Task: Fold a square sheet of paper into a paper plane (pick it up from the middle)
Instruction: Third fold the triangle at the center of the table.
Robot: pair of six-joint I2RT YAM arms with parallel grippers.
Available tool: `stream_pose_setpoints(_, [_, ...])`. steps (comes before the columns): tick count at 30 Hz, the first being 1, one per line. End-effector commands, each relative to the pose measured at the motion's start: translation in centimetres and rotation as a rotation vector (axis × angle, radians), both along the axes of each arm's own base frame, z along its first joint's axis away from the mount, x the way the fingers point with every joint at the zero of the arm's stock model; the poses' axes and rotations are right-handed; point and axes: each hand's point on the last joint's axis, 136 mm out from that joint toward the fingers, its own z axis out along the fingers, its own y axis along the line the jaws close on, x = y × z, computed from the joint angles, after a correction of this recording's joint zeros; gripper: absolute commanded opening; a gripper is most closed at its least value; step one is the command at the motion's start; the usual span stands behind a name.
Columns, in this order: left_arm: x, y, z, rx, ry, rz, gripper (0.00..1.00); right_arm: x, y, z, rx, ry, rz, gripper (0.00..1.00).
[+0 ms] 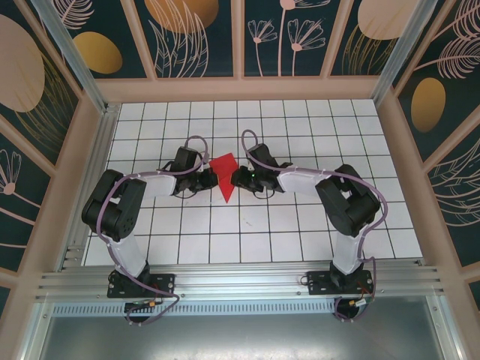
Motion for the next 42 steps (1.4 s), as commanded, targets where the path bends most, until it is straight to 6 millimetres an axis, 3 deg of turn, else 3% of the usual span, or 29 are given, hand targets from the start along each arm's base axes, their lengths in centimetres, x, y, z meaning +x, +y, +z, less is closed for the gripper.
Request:
stream_pose_setpoints(1, [0.6,0.2,0.3,0.015,-0.013,-0.005,0.00,1.5,-0.2,-0.4,-0.048,-0.028,0.007,0.35])
stream_pose_setpoints(16, [0.8,0.2,0.4,0.015,-0.014,-0.002,0.00,1.6,1.6,-1.9,-0.003,-0.009,0.130,0.34])
stream_pose_setpoints(25, [1.2,-0.1,0.7,0.009,-0.023,-0.005,0.00,1.7,1.1,-3.8,-0.062,0.012,0.146,0.33])
stream_pose_setpoints(29, [1.3,-0.1,0.8,0.009,-0.025,-0.006,0.00,1.7,1.1,-3.6,-0.069,0.013,0.145,0.31])
stream_pose_setpoints(36, [1.1,0.0,0.8,0.010,-0.023,-0.004,0.00,2.4,1.9,-1.0,0.043,-0.016,0.121,0.31])
stream_pose_setpoints(42, [1.0,0.1,0.8,0.012,-0.024,0.000,0.00,2.5,2.3,-1.4,0.077,0.019,0.096,0.31])
